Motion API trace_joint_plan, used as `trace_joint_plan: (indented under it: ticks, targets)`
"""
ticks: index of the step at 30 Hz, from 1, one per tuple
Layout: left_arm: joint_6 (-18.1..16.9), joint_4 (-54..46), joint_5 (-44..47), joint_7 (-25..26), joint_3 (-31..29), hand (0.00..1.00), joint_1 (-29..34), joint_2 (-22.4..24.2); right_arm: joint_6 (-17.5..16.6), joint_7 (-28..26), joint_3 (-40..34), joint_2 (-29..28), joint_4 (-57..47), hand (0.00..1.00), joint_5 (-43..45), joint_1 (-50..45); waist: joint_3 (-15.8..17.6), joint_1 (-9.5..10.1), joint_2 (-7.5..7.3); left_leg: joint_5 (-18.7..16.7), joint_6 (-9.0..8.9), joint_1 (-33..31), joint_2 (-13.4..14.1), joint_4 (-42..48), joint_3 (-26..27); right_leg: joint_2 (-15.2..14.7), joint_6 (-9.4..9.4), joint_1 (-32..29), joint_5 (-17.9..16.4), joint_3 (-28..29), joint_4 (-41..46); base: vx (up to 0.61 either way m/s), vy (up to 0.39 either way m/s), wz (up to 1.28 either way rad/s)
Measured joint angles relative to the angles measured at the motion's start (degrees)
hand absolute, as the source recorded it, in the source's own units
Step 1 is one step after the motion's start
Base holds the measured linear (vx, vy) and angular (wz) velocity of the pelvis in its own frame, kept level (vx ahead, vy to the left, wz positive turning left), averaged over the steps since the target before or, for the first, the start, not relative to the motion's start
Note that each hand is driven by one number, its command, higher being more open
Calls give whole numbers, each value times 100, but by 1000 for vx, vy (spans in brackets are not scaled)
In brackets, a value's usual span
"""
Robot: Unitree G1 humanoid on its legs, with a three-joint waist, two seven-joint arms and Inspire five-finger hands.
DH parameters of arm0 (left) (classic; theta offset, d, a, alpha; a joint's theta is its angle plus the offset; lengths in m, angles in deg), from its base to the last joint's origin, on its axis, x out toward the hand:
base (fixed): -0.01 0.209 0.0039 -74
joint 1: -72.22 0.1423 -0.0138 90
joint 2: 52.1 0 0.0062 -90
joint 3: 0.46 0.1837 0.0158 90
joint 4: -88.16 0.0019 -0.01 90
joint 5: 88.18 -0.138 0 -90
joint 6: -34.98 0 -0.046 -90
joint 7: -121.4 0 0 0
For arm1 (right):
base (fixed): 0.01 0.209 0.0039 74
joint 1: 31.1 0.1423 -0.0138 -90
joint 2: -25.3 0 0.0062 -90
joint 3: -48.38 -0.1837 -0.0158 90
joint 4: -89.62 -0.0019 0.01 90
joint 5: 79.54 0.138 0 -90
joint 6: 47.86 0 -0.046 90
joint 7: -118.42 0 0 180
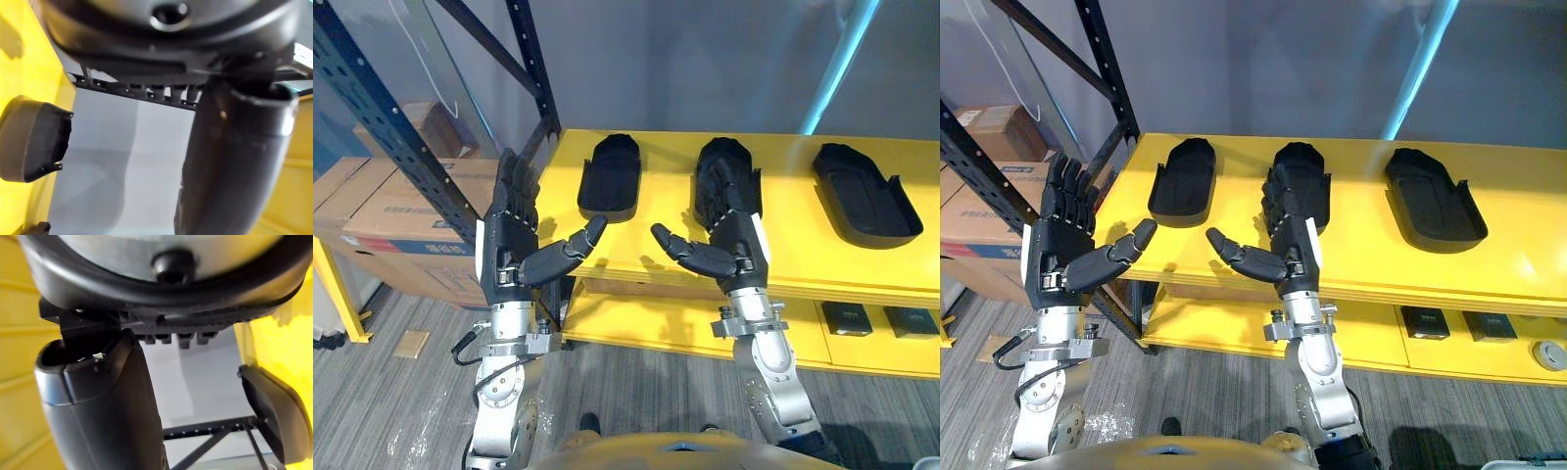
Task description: Walk over and take three plastic housings, then place them on the shelf
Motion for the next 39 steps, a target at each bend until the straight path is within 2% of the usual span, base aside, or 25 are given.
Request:
trace_joint_plan:
  ticks: [5, 10, 14, 19, 31, 39]
  targets:
    - [13, 2, 17, -49, 264, 100, -12, -20, 151, 397, 141, -30, 422, 100, -23, 646, -5, 65, -19, 64, 0, -128, 5, 0, -171, 15, -37, -17, -18, -173, 2, -20, -15, 17]
    - [54, 5, 17, -33, 464, 100, -72, -100, 400, 962, 181, -245, 887, 100, -22, 785, -4, 154, -36, 91, -7, -141, 10, -1, -196, 23, -73, -19, -39, -193, 10, -2, -3, 1]
    - [108, 5, 1, 93, 624, 100, -75, -120, 534, 1309, 207, -379, 1166, 100, -56, 824, -4, 147, -38, 110, -11, -215, 17, -1, -196, 28, -87, -105, -46, -186, 32, 0, 0, 0]
    - [170, 55, 1, 219, 749, 100, -80, -122, 878, 1337, 212, -403, 1288, 100, -43, 852, 9, 141, -61, 133, -24, -234, 34, -1, -199, 33, -88, -180, -45, -175, 106, 0, 0, 0]
    - [177, 55, -53, 362, 927, 100, -80, -157, 1008, 1662, 266, -471, 1327, 100, -50, 847, 35, 133, -102, 146, -38, -221, 75, 0, -193, 66, -122, -179, -70, -171, 118, -8, -4, 0]
    - [289, 65, -165, 477, 937, 100, -77, -153, 1052, 1863, 274, -621, 1327, 100, -105, 845, 42, 51, -113, 146, -39, -206, 74, 1, -182, 65, -122, -175, -69, -160, 119, 0, 0, 0]
